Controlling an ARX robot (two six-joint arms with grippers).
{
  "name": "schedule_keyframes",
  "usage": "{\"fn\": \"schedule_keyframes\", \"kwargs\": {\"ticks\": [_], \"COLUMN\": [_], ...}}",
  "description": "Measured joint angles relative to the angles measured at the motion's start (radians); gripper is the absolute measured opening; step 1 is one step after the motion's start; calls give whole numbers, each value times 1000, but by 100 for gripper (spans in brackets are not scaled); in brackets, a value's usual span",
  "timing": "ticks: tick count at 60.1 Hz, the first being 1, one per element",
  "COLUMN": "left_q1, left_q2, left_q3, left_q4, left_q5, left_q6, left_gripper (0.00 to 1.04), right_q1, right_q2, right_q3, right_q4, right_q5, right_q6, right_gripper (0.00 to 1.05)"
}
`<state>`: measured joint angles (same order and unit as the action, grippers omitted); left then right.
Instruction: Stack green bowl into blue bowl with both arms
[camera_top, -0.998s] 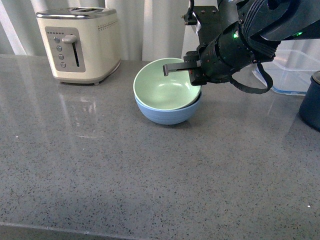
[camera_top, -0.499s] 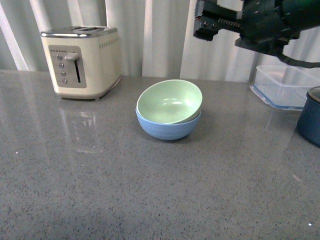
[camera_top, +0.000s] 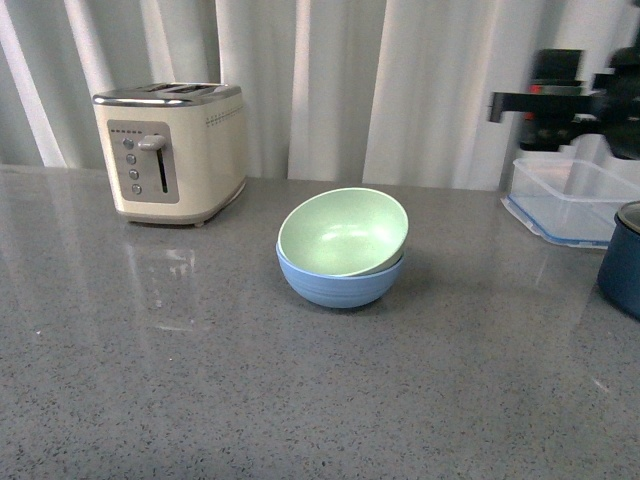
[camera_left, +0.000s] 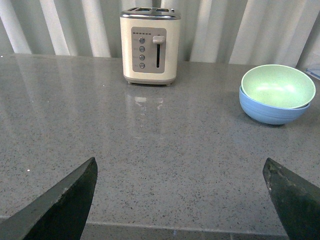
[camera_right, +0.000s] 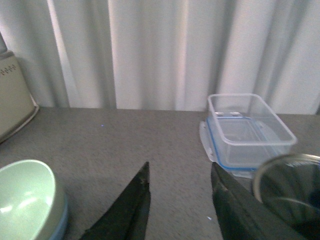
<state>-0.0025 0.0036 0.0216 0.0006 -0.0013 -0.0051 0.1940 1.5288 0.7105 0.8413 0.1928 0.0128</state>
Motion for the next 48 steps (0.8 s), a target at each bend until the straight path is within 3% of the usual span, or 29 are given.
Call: {"fn": "schedule_keyframes", "kwargs": {"ticks": [12,33,40,48], "left_q1": [0,0,0,0], "left_q2": [0,0,0,0], "left_q3": [0,0,0,0], "left_q4": [0,0,0,0], "left_q5": [0,0,0,0], "left_q6": [0,0,0,0], "left_gripper": [98,98,98,98], "right_q1": [-48,-109,-162,-192], "right_q2": [-134,-359,-468,-566], "right_q3": [-232,-470,-546,-595], "right_q4": [64,79,43,-7], "right_q5": [-52,-109,-182,-187], "right_q6": [-12,-11,-12,-11], "right_gripper": [1,1,1,1]}}
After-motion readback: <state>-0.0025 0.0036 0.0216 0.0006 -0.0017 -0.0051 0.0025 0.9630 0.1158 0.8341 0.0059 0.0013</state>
